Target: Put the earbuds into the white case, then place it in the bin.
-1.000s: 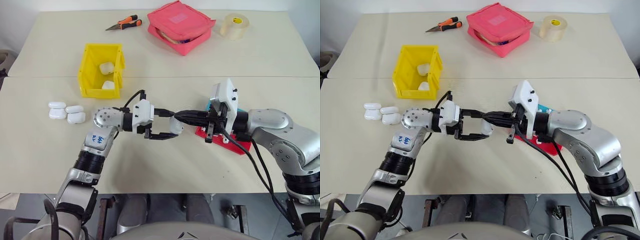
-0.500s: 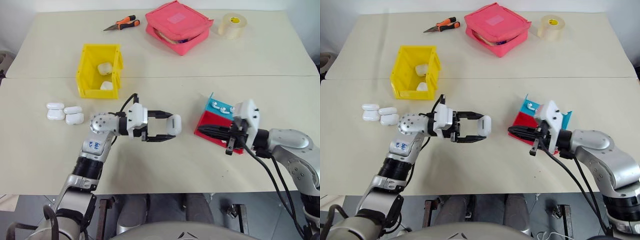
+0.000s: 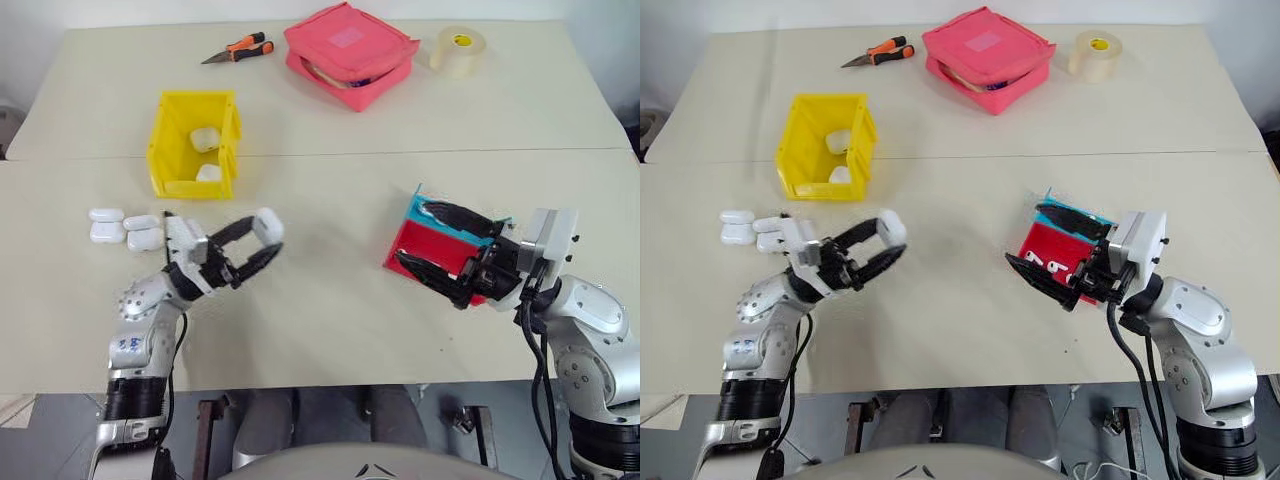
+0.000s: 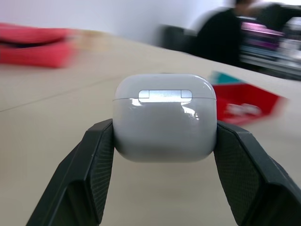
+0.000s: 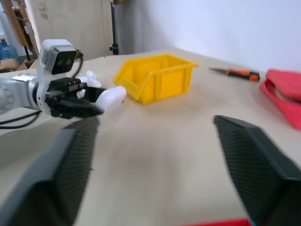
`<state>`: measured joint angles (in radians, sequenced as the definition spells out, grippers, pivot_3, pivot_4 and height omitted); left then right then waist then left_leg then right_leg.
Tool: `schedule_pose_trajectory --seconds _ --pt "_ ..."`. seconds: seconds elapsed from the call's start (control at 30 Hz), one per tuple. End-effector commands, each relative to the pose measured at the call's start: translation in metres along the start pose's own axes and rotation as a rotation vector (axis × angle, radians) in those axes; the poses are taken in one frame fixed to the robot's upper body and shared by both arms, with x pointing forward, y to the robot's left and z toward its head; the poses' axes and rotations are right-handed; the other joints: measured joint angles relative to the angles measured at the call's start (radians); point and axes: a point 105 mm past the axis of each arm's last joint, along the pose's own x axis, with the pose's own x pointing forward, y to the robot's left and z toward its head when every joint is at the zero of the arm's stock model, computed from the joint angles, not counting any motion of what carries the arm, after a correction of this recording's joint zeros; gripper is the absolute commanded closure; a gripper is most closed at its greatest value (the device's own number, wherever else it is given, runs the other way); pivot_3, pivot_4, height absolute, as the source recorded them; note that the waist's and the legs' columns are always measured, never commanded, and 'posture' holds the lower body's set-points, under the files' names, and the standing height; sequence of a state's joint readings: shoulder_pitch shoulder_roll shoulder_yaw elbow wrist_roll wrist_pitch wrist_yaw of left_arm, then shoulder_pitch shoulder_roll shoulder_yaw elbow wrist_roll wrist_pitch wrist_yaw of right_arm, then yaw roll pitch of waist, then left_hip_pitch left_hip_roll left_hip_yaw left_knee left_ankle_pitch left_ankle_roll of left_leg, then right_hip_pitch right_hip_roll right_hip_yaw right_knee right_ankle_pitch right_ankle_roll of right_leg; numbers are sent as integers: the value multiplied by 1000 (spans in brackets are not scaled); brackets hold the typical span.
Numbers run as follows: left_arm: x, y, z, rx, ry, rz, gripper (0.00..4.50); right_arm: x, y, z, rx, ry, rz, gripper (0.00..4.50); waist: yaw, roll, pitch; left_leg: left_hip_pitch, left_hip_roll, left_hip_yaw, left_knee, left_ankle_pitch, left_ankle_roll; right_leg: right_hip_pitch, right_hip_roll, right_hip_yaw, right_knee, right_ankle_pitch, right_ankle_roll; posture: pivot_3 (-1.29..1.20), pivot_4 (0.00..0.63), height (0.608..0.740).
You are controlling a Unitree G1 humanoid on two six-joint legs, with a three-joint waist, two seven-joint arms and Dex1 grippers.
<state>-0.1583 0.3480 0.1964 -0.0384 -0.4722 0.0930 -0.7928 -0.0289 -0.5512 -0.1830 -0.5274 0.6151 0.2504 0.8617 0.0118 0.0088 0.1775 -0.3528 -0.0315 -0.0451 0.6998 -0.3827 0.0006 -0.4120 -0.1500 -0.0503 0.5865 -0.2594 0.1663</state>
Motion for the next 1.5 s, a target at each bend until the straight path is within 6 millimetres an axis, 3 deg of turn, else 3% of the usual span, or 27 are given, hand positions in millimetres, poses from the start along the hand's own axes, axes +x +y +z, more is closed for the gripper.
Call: schedule_pose_trajectory --seconds 0.03,0.13,0.3,0.5,0.73,0.83,1.0,1.03,1.2,1.3,1.5 --pt "-7 22 38 46 -121 197 1717 4 5 6 -145 -17 30 21 10 0 0 0 0 -1 0 0 0 0 0 0 0 0 0 0 150 740" --pt "-5 34 49 68 -135 262 1717 6 1 7 -144 -35 13 21 15 -1 0 0 -1 0 0 0 0 0 -1 1 0 0 0 0 150 740" --pt "17 57 72 100 -140 290 1717 8 0 0 -154 2 50 21 12 -1 0 0 -2 1 0 0 0 0 0 0 0 0 0 0 150 740" --pt "44 103 88 121 -57 432 1717 5 -2 -3 -141 48 51 21 10 -1 0 0 -2 5 0 0 0 0 0 -1 0 0 0 0 150 740" --pt "58 124 77 77 42 520 1717 7 0 0 -145 44 44 21 7 -1 0 0 -2 6 -1 0 0 0 0 -2 0 0 0 0 150 740" --pt "60 123 74 94 71 521 1717 7 0 0 -144 46 42 21 6 -1 0 0 -2 6 -1 0 0 0 0 -2 0 0 0 0 150 740" --pt "58 120 75 85 72 525 107 6 -2 0 -145 48 38 0 7 -2 0 0 -2 6 0 0 0 0 0 -2 0 0 0 0 150 740" --pt "58 117 76 85 60 510 23 6 -2 0 -147 49 39 0 7 -1 0 0 -2 6 0 0 0 0 0 -2 0 0 0 0 150 740" --pt "58 88 82 134 10 296 23 4 -7 -1 -151 58 42 0 6 -1 0 0 -2 6 0 0 0 0 -1 -2 0 0 0 0 150 740" --pt "40 78 79 230 32 184 23 2 -7 -3 -145 80 70 0 1 -1 0 0 -1 6 -1 0 0 0 0 -2 0 0 0 0 150 740" --pt "-1 36 44 327 297 -196 23 -15 -10 -9 -102 163 156 0 -13 -1 0 0 -1 6 -1 0 -1 0 0 -2 0 0 0 0 150 740"
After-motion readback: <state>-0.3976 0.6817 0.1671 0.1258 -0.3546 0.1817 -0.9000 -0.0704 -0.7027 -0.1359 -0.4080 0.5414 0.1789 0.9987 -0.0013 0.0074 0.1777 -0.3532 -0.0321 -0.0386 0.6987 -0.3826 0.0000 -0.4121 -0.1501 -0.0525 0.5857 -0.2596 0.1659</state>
